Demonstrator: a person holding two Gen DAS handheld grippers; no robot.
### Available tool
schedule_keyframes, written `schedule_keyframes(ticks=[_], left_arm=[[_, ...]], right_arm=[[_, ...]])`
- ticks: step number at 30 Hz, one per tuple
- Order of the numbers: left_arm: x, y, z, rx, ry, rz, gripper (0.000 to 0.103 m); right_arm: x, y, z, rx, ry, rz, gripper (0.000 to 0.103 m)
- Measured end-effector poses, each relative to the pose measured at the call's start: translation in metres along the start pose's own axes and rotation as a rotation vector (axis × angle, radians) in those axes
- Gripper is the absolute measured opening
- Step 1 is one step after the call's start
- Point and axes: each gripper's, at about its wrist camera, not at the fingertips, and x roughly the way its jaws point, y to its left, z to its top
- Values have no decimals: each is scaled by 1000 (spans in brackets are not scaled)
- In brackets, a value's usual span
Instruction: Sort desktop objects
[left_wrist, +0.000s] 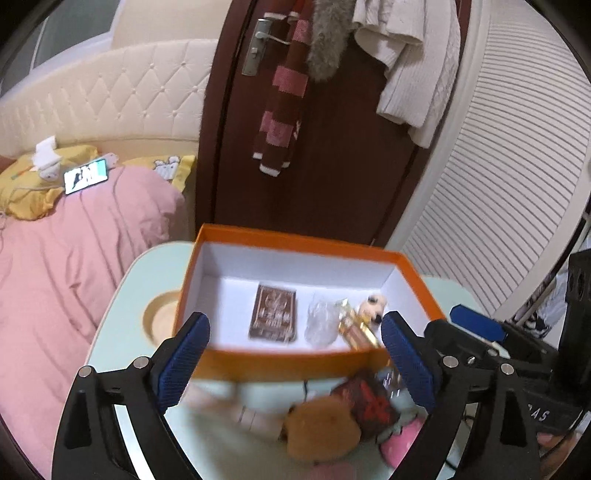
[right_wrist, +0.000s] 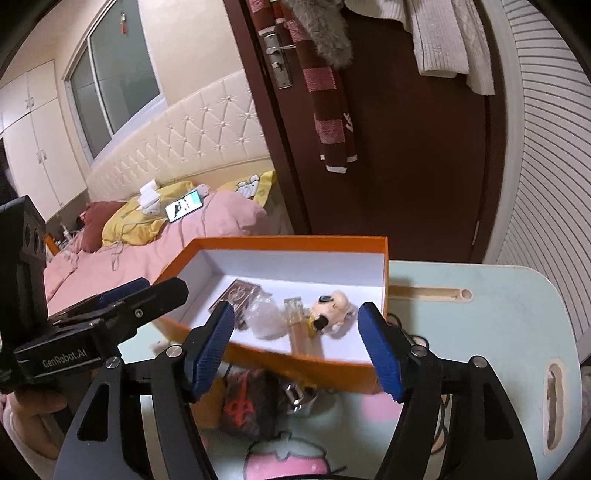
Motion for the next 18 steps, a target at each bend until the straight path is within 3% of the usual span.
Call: schedule_keyframes(ticks=[10, 18], left_arm=[[-24, 13, -62, 1, 87, 101, 94], [-24, 17, -87, 17, 141, 183, 94]], right_arm=[[-15, 13, -52, -70, 112, -20, 70], [-15, 19, -86, -113, 202, -99, 70]])
